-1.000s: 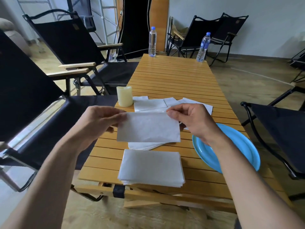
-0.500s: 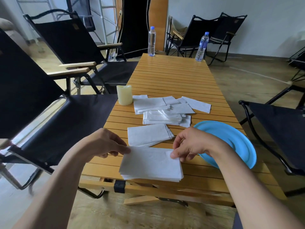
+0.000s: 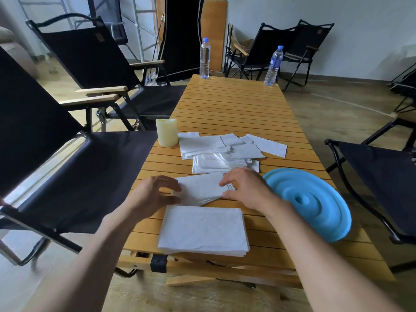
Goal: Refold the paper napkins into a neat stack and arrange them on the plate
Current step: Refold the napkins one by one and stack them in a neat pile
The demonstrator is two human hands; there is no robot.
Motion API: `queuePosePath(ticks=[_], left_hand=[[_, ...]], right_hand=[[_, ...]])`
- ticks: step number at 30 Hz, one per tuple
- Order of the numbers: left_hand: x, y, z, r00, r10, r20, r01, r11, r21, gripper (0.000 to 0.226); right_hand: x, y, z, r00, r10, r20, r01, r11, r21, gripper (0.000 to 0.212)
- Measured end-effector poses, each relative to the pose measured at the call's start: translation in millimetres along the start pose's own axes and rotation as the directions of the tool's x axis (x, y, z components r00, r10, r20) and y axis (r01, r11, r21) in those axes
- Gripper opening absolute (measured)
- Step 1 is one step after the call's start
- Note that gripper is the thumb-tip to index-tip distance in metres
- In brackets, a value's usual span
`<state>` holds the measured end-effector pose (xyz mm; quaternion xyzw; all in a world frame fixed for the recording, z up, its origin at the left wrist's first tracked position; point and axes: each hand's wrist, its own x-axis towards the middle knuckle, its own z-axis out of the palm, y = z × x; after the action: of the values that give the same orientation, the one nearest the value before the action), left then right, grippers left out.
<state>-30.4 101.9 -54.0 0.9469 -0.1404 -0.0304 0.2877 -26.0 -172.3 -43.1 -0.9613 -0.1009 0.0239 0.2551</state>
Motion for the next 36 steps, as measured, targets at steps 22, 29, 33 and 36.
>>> queuePosePath(ticks=[22,29,33,36], left_hand=[[6.4,-7.5,4.1,0.997,0.079,-0.017,-0.079,0.997,0.012,0.025],[7.1,-8.3,-1.6,0.999,0.024,0.049,-0.018,0.993,-0.114,0.027],[8.2,-4.8,-4.4,0.994,-0.07,0.08,0.087,0.971,-0.224,0.024],[8.9,-1.1,-4.2,0.978,-0.208,0.029,0.203,0.902,-0.381,0.018]], right_hand=[[13.2,14.3,12.0,1.0,-0.001,-0.014,0.002,0.993,0.116,0.014],[13.2,13.7,12.3,1.0,-0.01,-0.009,0.011,0.994,0.11,0.015],[13.4,12.1,11.2,1.0,0.0,-0.027,0.003,0.994,0.106,0.016],[13.5,9.2,9.0,1.0,0.017,-0.018,-0.014,0.988,0.152,0.021]])
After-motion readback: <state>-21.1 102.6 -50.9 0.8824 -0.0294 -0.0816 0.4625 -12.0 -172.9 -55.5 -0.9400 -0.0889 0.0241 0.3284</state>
